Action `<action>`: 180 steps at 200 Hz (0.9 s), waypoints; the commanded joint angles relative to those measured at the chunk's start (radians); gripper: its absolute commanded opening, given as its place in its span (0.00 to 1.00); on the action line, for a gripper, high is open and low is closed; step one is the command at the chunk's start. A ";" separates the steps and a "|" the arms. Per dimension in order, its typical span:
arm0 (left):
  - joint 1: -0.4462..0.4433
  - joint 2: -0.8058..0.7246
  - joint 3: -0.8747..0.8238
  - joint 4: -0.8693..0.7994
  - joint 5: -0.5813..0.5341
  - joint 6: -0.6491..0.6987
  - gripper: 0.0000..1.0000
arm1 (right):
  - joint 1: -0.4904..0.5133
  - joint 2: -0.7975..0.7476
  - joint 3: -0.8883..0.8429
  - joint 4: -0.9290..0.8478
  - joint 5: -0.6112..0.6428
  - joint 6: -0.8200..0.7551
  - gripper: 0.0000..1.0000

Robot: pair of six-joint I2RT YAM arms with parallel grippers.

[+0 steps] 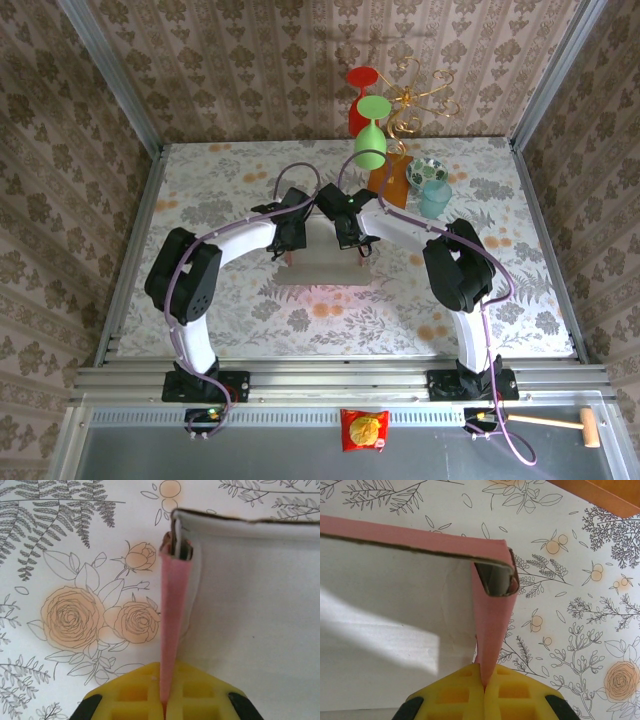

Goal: Fold the paper box

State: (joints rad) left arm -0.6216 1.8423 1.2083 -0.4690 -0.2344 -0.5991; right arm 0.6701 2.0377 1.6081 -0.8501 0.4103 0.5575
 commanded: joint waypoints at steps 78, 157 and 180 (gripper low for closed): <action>-0.072 0.002 0.019 -0.101 -0.195 0.060 0.14 | -0.003 -0.062 -0.027 -0.002 0.031 0.003 0.00; -0.010 -0.105 -0.075 0.067 0.113 0.049 0.39 | -0.004 -0.067 -0.046 0.029 0.016 -0.011 0.00; -0.007 -0.085 -0.077 0.037 0.105 0.043 0.38 | -0.007 -0.064 -0.042 0.029 0.014 -0.008 0.00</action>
State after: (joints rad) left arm -0.6380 1.7531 1.1393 -0.4171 -0.1719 -0.5610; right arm 0.6617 1.9995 1.5696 -0.8215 0.3927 0.5533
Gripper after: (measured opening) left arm 0.380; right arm 0.057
